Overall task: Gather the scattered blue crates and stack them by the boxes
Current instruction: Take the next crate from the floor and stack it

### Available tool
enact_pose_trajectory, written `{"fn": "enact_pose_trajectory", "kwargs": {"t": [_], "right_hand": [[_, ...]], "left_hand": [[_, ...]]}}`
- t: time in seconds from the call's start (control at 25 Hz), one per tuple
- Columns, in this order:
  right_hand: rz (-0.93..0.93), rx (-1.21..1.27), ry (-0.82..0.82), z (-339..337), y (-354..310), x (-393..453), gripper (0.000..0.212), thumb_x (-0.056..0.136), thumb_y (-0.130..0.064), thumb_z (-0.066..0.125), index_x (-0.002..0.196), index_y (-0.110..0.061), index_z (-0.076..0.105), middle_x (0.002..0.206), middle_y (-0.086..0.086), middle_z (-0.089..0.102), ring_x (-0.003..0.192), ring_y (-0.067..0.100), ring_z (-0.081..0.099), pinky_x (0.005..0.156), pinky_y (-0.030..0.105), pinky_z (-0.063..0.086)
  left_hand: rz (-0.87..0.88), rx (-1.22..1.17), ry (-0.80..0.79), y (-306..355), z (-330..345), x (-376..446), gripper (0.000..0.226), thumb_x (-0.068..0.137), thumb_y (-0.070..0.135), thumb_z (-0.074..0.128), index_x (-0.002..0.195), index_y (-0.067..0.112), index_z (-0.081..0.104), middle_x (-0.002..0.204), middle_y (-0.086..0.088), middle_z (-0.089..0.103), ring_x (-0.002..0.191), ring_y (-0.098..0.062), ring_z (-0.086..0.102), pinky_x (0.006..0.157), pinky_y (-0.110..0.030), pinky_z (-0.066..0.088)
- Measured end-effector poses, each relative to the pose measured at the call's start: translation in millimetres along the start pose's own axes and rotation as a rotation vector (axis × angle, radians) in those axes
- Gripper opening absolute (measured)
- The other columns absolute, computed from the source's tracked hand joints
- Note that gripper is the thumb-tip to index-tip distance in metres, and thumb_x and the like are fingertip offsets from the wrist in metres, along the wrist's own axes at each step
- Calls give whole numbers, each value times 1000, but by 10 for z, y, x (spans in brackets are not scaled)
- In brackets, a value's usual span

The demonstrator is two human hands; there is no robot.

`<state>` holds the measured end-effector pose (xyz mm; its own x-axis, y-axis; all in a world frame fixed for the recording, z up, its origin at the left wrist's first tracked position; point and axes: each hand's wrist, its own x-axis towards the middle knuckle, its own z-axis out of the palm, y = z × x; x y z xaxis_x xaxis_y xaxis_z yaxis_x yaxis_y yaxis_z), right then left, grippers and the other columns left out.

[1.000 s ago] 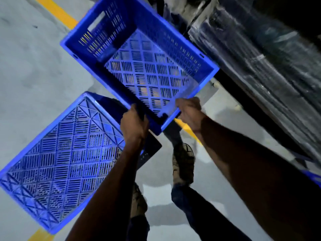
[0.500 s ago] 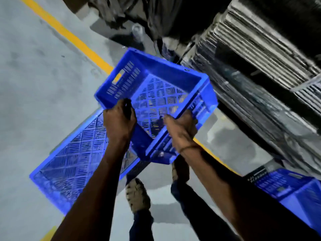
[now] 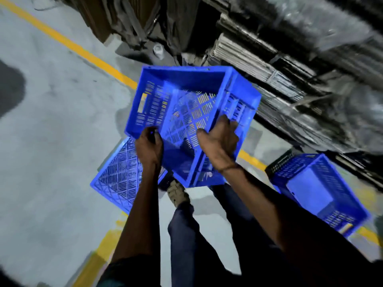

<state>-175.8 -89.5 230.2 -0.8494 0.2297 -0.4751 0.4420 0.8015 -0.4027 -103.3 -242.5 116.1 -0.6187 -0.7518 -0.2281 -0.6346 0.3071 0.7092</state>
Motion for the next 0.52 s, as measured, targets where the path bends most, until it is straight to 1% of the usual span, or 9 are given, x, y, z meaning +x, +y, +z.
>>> {"fn": "enact_pose_trajectory", "kwargs": {"t": [0.08,0.16,0.28,0.32,0.4,0.48,0.52], "right_hand": [[-73,-2,11,-279,-36,-401,53,75,-39,69,118,-12,51,127,16,48,106,45,59,87,43,49],[-148,-35,46,-490,-41,-709,49,75,-38,68,115,-13,54,124,16,51,101,43,61,83,43,49],[-399,-28,138,-731,-58,-1302,39,74,-36,67,105,-14,57,114,13,54,89,42,64,71,43,50],[-460,-42,138,-785,-87,-1471,36,74,-36,66,102,-16,57,112,11,53,87,41,64,70,42,49],[-515,-74,99,-889,-204,-1740,29,73,-36,66,95,-19,55,108,6,52,86,38,64,71,40,47],[-569,-68,72,-970,-317,-1919,24,69,-31,67,82,-19,50,97,2,51,81,37,61,68,37,41],[-619,-60,69,-984,-336,-1984,24,67,-28,66,79,-17,48,91,0,49,78,37,60,66,37,40]], "left_hand": [[-39,-13,24,-51,-373,-299,27,89,32,53,101,15,71,83,-15,74,77,-32,70,70,-39,53],[-84,-35,64,-154,-682,-520,28,88,32,53,101,15,71,85,-15,74,81,-31,70,74,-38,53],[-107,-118,188,-284,-1260,-756,32,87,31,51,101,11,71,91,-17,74,87,-33,70,80,-39,52],[-133,-128,246,-356,-1456,-820,29,89,26,53,103,9,70,95,-18,74,90,-33,69,82,-38,50],[-185,-142,375,-537,-1833,-1007,20,92,17,57,105,6,68,99,-20,72,92,-33,67,82,-36,47],[-217,-138,446,-791,-2130,-1237,17,91,14,58,102,6,67,95,-20,71,90,-35,67,82,-38,47],[-239,-135,474,-930,-2234,-1356,18,90,17,57,100,6,67,94,-20,70,90,-36,66,82,-39,47]]}}
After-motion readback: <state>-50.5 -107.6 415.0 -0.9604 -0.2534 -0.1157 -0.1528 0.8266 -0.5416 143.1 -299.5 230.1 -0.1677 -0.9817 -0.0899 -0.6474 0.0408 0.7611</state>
